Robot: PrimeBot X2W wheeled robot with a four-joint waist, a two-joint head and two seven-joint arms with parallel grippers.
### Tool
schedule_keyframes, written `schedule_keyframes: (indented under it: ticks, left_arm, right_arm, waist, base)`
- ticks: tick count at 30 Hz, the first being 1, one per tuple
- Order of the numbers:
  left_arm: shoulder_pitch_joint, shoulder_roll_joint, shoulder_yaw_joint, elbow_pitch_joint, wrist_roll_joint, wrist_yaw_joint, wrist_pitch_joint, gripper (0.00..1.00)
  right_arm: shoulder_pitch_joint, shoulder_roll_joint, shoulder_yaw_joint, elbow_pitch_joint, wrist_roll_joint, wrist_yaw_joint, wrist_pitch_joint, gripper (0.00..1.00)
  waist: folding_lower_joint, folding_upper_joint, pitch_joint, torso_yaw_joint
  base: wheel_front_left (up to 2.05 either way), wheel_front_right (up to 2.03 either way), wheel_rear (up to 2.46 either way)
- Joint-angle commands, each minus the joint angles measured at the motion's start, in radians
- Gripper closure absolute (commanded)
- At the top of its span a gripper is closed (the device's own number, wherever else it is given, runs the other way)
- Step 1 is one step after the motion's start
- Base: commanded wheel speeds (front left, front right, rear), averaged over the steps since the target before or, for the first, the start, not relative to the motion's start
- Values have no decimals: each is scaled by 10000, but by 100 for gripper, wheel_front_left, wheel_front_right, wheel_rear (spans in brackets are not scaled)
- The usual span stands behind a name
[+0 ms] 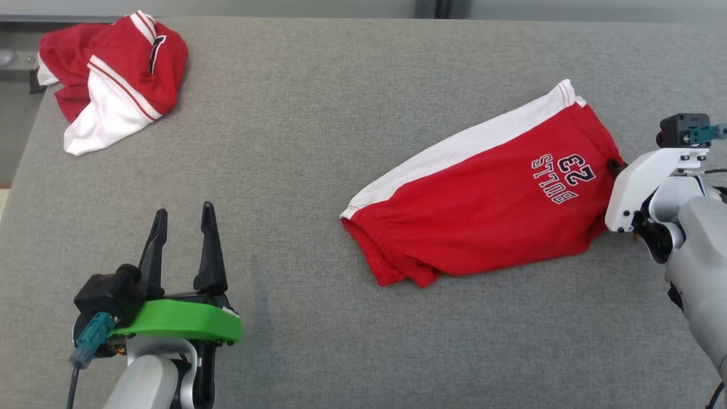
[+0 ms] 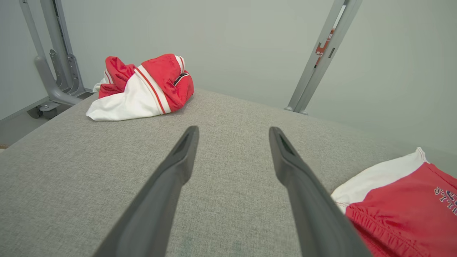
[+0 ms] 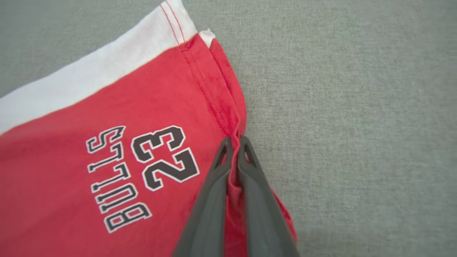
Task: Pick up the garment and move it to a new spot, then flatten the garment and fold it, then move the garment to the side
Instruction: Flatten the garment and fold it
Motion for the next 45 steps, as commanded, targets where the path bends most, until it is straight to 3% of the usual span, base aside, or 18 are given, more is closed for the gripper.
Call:
schedule_keyframes:
  ticks: [1,12,21,34,45]
  left_arm:
    - [30,38,63,30,104,-16,-31,0]
    - [297,-142,228,402,235,-123,-20,0]
    - [531,-273,243,570,283,-154,-21,0]
    - [749,-312,68,836,191,-242,-17,0]
    - [854,-417,-98,803,167,-269,2,0]
  right_arm:
    - [288,-48,-32,-87,149,-16,-199,100]
    - [1480,150,-338,-610,894,-16,-1505,100]
    - [2039,604,-599,-673,988,-14,-2188,100]
    - [1731,1155,-287,-1726,269,-14,-2463,100]
    - [1954,2656,511,-3202,-317,-14,-1573,100]
  waist:
    - [0,0,-263,-344]
    - [0,0,-720,-1664]
    - [0,0,-969,-2108]
    - [0,0,-1550,-1583]
    - [0,0,-1734,-732]
  base:
    - [0,0,0]
    - [0,0,0]
    - [0,0,0]
    - [0,0,0]
    - [0,0,0]
